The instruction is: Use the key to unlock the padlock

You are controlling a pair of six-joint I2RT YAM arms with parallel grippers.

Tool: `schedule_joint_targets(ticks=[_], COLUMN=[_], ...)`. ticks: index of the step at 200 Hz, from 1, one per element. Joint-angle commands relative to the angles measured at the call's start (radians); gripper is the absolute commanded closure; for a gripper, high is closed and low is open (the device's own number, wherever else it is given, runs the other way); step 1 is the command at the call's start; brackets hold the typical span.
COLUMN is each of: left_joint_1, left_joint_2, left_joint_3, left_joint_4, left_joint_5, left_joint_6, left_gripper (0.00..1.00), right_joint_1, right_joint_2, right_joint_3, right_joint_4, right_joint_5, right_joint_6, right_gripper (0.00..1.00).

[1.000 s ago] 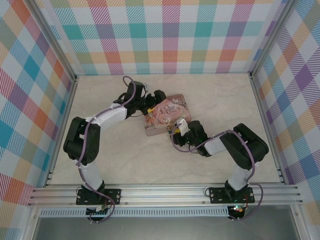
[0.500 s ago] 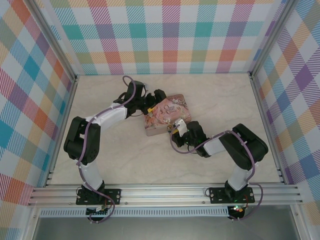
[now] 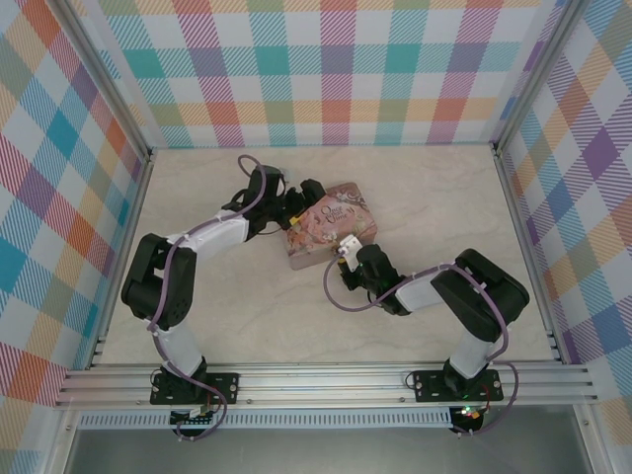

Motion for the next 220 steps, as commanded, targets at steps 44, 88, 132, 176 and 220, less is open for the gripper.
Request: schedule_joint_targets(ticks=[44,88,132,176,220], left_joint_1=[-0.052,-0.099,-0.115,-0.115,-0.120], left_joint_2=[-0.049,-0.081,-0.108,-0.180,-0.246], left_joint_3=[-0.151,-0.201,-0.231,-0.193,-0.147], left_joint_4=[-0.016,0.010,0.024,-0.038,-0.063], left_joint_5=[-0.058,-0.088,-0.108,-0.119,-0.109], left_joint_6=[-0.077,-0.116,-0.139,-0.098,-0.091], left_gripper=[0.00,0.00,0.00,0.00,0.00], right_joint_1=[0.069,0.069,0.081,0.084,0.069], right_joint_2=[0.036,0.045,0.091,0.070,0.052], right_joint_3=[0.064,0.095,0.118,0.088,0.075], right_joint_4=[-0.141,-0.214,-0.211,-0.166,-0.129], right_joint_5=[0.378,0.437,0.455,0.371,0.193], right_joint_6=[-0.010,0.057,0.055,0.056,0.094], right_gripper=[0.95,0.95,0.95,0.95,0.95])
